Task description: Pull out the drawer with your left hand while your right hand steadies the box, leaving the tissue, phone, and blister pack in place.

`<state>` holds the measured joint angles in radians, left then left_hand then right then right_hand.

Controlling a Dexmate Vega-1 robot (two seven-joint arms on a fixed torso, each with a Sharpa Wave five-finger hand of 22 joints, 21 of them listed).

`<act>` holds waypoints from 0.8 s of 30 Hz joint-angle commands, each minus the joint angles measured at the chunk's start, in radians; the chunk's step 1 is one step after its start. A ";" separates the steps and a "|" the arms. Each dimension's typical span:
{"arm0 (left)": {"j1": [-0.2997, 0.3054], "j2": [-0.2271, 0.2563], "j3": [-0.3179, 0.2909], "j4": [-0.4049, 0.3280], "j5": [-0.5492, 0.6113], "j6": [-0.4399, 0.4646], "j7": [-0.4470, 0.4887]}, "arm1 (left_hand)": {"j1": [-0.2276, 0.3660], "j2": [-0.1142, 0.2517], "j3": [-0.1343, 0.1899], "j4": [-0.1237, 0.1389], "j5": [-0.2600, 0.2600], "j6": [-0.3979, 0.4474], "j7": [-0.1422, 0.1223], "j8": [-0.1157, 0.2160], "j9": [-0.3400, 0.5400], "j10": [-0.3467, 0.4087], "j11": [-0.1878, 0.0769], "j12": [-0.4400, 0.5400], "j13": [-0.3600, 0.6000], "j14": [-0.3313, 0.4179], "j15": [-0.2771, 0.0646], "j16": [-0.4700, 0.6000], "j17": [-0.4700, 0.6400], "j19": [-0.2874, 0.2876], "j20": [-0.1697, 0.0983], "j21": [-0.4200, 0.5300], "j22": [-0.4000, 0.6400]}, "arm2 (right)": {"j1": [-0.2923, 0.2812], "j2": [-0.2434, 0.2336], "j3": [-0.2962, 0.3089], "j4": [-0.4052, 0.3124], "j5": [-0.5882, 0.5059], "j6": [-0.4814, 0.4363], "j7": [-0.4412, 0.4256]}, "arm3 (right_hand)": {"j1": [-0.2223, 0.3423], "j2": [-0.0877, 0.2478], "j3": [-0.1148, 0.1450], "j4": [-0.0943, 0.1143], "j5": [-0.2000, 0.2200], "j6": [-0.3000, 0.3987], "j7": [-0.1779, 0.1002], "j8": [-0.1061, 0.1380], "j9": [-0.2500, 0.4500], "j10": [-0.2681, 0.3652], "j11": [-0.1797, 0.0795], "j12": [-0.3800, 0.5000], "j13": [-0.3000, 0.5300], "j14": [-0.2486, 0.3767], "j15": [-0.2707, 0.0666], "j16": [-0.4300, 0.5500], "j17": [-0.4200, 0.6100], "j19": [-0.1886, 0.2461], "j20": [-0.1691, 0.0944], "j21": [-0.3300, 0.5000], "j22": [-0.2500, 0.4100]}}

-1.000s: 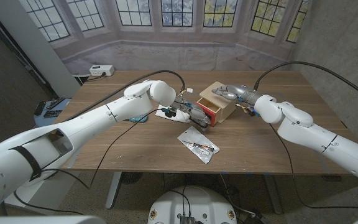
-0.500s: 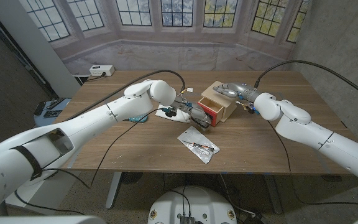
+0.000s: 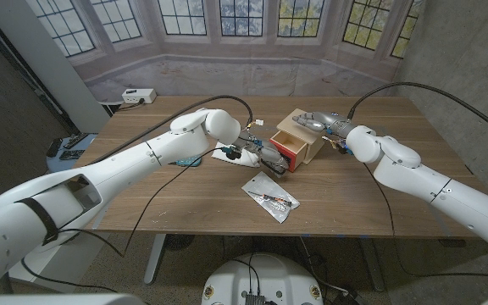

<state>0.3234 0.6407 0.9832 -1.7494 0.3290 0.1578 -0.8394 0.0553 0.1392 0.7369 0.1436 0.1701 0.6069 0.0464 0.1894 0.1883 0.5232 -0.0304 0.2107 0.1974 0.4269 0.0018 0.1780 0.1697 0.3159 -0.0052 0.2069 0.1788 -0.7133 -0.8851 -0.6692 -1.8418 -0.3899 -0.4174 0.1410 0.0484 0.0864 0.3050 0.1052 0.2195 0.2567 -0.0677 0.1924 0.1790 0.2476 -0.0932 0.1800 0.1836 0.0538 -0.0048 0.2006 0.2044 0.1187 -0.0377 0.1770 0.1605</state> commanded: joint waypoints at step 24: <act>-0.005 -0.003 0.006 -0.010 0.006 0.015 -0.002 | -0.011 -0.001 0.008 -0.001 0.003 -0.005 0.002 0.003 0.003 -0.001 0.005 -0.002 0.006 0.003 0.004 0.003 0.002 -0.001 -0.001 0.000 0.003 | 0.022 0.003 -0.026 0.029 0.015 -0.062 -0.026 | -0.007 0.045 0.008 0.009 0.009 0.000 -0.001 -0.002 0.003 0.006 0.009 0.007 0.003 0.009 -0.007 0.005 0.000 0.000 -0.014 0.009 0.006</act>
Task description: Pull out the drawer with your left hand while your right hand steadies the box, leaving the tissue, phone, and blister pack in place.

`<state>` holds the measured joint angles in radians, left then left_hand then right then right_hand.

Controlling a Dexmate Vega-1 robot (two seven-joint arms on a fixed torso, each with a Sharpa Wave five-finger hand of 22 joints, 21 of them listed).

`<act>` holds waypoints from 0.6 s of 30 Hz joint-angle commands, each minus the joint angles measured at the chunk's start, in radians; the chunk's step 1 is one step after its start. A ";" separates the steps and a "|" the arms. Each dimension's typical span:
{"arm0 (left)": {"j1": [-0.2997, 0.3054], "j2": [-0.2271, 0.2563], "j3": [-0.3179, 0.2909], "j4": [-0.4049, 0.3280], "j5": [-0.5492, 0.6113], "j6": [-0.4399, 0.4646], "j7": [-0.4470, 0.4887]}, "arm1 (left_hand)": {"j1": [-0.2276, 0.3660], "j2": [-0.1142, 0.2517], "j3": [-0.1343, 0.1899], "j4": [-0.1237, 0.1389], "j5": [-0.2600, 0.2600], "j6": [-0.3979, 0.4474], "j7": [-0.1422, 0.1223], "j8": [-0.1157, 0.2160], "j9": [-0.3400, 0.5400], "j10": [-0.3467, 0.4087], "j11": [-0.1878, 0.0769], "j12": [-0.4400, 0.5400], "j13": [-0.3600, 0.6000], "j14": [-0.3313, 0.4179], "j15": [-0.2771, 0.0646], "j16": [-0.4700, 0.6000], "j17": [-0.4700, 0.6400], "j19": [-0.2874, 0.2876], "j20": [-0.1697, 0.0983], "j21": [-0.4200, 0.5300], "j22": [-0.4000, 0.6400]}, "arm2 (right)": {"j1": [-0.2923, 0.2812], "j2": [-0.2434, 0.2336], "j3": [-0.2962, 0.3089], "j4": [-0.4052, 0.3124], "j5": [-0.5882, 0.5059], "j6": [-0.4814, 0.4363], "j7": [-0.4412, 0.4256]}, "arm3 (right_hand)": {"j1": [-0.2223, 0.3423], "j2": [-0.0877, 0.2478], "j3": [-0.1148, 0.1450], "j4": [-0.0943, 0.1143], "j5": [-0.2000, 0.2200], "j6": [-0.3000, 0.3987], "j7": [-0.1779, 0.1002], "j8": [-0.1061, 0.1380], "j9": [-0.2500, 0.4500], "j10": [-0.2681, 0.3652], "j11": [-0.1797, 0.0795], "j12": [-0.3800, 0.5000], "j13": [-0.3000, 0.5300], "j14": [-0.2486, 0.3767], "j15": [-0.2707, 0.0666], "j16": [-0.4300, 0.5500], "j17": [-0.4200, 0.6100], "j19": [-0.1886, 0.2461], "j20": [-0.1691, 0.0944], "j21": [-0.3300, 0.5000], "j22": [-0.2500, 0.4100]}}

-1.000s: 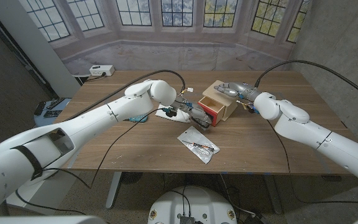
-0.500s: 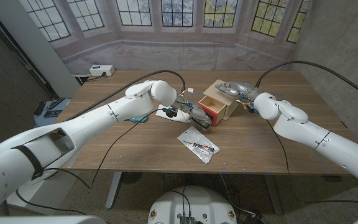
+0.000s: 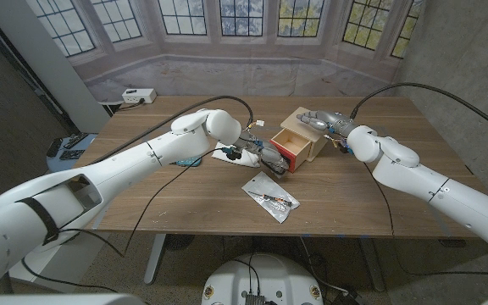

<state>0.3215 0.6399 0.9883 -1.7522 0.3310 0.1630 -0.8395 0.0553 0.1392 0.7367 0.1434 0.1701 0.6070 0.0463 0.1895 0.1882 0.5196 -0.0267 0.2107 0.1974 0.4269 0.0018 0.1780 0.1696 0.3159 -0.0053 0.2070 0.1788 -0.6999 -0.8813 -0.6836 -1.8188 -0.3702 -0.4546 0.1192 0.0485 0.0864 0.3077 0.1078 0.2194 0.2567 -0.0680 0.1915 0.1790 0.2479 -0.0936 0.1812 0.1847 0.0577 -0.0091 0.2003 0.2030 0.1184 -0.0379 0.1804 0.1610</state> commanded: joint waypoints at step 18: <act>-0.025 -0.027 0.015 -0.011 0.004 0.030 -0.018 | -0.012 -0.001 0.010 -0.001 0.003 -0.005 0.003 0.003 0.003 0.001 0.002 -0.003 0.006 0.004 0.005 0.003 0.002 -0.001 0.000 0.000 0.003 | 0.006 -0.001 -0.013 0.006 -0.003 -0.038 -0.021 | -0.007 0.044 0.007 0.009 0.011 -0.001 0.000 -0.001 0.003 0.007 0.012 0.007 0.002 0.006 -0.002 0.005 0.000 0.001 -0.014 0.006 0.005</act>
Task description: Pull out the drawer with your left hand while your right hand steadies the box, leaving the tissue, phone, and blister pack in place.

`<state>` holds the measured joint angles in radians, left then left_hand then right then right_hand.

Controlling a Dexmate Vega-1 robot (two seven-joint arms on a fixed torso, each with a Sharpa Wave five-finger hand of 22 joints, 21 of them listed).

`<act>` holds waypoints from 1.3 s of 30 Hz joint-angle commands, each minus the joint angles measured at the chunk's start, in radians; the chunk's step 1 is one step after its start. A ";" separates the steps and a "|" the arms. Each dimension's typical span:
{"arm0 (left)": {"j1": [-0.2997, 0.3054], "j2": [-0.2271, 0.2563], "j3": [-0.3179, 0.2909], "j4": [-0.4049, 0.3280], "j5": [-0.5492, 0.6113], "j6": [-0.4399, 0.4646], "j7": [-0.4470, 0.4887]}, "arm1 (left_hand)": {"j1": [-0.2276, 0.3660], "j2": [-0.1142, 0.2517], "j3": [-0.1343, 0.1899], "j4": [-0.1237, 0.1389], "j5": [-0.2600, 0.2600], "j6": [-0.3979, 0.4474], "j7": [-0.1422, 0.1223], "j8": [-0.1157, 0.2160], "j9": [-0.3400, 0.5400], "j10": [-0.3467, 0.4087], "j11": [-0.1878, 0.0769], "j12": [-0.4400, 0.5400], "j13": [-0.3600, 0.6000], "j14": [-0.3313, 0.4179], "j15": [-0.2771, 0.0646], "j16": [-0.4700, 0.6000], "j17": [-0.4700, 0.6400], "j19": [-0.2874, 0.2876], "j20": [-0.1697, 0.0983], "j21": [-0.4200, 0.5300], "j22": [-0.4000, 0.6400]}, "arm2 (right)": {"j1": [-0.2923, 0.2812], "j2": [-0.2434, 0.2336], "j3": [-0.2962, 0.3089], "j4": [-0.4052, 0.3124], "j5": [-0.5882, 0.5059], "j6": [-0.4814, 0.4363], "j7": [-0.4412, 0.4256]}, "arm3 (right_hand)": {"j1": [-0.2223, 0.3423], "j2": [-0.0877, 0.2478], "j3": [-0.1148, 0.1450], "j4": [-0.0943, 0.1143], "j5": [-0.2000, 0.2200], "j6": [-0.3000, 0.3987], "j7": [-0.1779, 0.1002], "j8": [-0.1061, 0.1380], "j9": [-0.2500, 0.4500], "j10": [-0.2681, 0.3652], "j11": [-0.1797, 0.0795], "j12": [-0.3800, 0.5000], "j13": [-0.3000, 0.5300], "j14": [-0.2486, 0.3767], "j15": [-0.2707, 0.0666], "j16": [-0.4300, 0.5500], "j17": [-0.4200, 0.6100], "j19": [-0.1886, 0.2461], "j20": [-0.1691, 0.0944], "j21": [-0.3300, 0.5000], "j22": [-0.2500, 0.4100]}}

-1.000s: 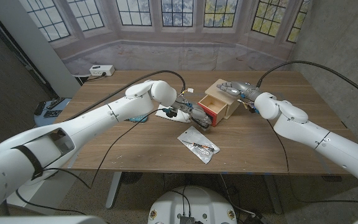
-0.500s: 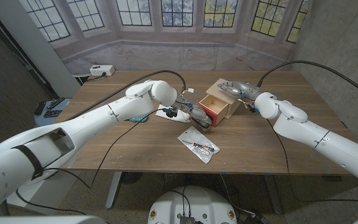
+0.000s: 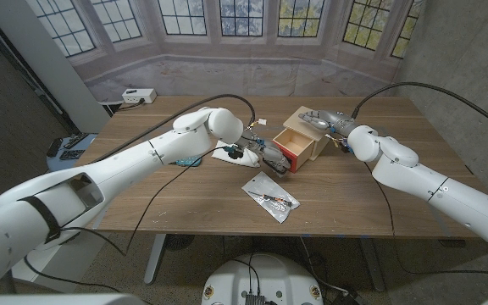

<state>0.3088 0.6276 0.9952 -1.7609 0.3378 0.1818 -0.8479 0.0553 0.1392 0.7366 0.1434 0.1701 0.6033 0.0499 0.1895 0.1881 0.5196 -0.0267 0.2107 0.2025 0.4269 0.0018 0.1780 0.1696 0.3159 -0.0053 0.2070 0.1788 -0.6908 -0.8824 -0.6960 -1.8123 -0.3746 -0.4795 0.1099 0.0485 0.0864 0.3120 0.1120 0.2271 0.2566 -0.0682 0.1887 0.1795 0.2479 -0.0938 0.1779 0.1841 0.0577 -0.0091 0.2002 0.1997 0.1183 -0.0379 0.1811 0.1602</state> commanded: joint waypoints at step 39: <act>-0.011 -0.014 0.020 -0.034 -0.028 0.046 -0.007 | -0.014 -0.002 0.012 0.001 0.003 -0.009 0.004 0.002 0.003 -0.008 0.008 -0.005 0.001 0.010 0.010 0.005 0.003 0.000 0.003 0.000 0.003 | 0.016 0.012 -0.020 0.027 0.010 -0.064 -0.020 | -0.006 0.041 0.007 0.009 0.007 0.000 0.003 0.003 0.002 0.007 0.016 0.010 0.002 0.006 0.000 0.004 0.001 0.000 -0.015 0.005 0.006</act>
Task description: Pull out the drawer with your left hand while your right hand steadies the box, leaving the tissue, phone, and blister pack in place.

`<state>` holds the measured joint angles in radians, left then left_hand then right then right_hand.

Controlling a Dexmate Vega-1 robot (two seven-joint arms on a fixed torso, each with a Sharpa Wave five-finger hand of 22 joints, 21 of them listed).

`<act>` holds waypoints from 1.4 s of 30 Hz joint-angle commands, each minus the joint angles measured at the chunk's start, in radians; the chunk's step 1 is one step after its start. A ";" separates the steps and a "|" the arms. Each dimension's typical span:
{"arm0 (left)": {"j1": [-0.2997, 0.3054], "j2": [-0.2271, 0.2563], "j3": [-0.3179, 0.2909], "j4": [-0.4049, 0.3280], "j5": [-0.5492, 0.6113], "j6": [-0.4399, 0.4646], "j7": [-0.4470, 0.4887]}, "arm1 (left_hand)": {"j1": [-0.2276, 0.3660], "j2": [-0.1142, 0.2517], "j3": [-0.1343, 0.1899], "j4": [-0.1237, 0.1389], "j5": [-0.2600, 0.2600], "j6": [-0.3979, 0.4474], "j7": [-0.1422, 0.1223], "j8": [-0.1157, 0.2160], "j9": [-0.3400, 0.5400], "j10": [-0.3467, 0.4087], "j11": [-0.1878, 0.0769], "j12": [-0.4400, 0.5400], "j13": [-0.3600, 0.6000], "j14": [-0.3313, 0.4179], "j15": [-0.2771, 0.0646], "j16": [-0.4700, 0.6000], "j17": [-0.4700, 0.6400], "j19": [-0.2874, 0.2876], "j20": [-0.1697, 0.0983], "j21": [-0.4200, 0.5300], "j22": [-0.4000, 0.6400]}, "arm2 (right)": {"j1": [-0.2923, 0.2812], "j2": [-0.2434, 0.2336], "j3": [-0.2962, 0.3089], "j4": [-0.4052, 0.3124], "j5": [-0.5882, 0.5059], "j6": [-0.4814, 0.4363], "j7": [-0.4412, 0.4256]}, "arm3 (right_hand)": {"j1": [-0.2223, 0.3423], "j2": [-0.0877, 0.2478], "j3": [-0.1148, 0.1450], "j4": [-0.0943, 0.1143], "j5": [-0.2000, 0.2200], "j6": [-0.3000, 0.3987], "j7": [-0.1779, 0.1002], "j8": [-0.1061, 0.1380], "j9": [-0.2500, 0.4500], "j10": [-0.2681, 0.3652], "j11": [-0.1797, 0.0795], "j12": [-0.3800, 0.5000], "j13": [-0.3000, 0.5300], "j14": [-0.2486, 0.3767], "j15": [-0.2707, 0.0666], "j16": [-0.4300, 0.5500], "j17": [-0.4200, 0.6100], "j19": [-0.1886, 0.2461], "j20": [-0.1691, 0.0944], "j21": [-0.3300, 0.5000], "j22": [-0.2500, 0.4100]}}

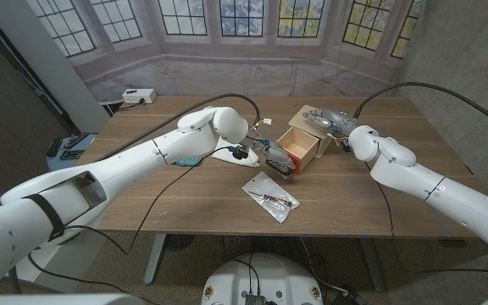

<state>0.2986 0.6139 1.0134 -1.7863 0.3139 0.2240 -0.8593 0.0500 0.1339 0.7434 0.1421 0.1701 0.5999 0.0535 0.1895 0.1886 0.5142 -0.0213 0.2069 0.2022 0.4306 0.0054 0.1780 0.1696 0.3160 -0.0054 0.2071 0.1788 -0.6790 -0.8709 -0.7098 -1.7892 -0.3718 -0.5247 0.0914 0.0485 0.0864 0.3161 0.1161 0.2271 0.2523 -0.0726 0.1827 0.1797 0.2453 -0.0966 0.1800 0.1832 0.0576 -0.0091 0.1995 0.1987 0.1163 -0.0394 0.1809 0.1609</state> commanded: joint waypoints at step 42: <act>0.016 0.035 -0.019 -0.093 -0.015 0.029 0.010 | -0.010 0.003 0.008 0.003 0.003 -0.011 -0.002 0.002 0.003 -0.007 0.012 -0.001 0.001 0.007 0.008 0.005 0.003 -0.001 0.003 0.000 0.003 | 0.020 0.003 -0.027 -0.004 0.013 -0.047 0.003 | -0.004 0.039 0.009 0.007 0.011 0.002 0.008 0.008 0.002 0.009 0.020 0.008 0.003 0.007 0.002 0.005 -0.001 0.002 -0.013 0.005 0.005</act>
<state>0.3073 0.6362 1.0034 -1.8536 0.3005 0.2473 -0.8545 0.0501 0.1341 0.7433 0.1422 0.1701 0.5910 0.0518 0.1895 0.1881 0.5140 -0.0211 0.2069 0.2021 0.4360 0.0108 0.1780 0.1695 0.3160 -0.0054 0.2072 0.1788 -0.6545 -0.8656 -0.7337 -1.7794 -0.3588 -0.5679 0.0943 0.0485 0.0864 0.3216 0.1216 0.2331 0.2536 -0.0713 0.1860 0.1791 0.2286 -0.1018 0.1796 0.1831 0.0595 -0.0072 0.2005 0.1930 0.1098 -0.0423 0.1788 0.1609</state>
